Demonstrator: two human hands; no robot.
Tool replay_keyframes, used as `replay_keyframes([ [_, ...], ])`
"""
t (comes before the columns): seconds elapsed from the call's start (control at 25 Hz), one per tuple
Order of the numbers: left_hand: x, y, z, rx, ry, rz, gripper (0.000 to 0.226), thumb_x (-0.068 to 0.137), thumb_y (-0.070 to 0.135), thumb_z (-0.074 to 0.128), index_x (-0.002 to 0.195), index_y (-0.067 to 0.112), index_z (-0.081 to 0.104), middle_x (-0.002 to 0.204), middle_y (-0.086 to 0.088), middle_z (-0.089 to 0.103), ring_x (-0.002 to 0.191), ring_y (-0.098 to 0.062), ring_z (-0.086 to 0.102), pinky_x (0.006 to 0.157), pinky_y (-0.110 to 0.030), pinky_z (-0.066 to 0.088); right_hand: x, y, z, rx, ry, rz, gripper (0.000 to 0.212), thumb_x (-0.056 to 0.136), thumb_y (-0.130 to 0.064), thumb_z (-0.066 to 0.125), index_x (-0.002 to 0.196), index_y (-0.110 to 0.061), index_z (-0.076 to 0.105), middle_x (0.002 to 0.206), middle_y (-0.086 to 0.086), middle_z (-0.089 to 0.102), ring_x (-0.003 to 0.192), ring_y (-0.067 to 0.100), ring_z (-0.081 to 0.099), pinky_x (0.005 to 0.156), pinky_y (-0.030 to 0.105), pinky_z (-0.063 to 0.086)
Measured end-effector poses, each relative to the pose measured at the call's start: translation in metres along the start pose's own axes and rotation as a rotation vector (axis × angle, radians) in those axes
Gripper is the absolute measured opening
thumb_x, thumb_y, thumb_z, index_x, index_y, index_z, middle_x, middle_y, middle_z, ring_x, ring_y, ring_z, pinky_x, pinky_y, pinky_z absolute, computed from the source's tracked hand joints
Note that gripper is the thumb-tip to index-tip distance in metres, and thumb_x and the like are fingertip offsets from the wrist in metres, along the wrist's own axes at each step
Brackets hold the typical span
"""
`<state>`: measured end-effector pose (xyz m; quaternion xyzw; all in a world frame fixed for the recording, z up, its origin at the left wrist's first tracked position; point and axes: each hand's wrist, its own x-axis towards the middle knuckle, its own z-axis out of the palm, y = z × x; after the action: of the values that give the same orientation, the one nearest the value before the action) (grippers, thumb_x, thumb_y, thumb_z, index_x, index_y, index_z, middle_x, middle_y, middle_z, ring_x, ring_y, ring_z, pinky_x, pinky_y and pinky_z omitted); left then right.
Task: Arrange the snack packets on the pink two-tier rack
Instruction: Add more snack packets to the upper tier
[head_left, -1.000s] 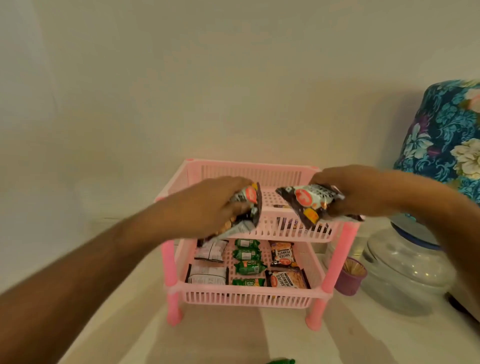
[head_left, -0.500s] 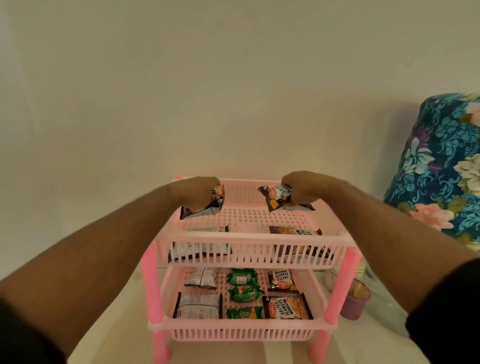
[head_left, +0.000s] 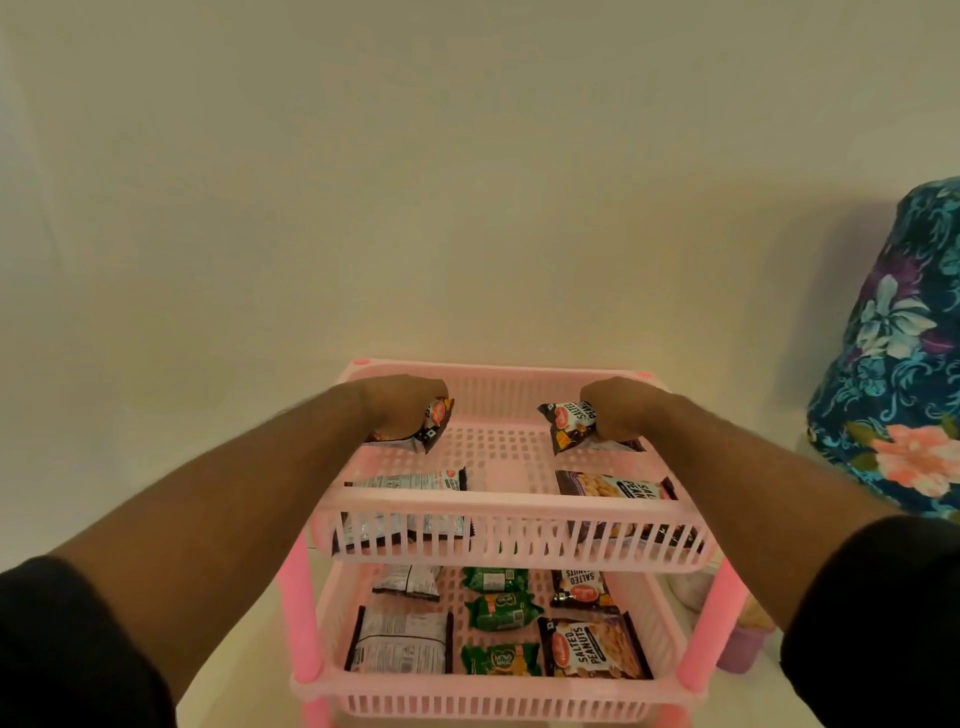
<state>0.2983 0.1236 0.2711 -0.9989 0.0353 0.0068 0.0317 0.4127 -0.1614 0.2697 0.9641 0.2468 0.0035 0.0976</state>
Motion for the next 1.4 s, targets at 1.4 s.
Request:
replay_keyframes([
  [1.4,0.0,0.009,0.011,-0.069,-0.09,-0.121,0.049,0.089,0.003,0.049,0.136,0.015,0.06,0.14,-0.008,0.056,0.123,-0.029,0.053,0.101,-0.036,0.046,-0.013,-0.008,0.005,0.126,-0.023,-0.033,0.039,0.093,-0.006,0.049,0.127,-0.013,0.066,0.128,0.008,0.065,0.116,0.027,0.058,0.102,0.036,0.045],
])
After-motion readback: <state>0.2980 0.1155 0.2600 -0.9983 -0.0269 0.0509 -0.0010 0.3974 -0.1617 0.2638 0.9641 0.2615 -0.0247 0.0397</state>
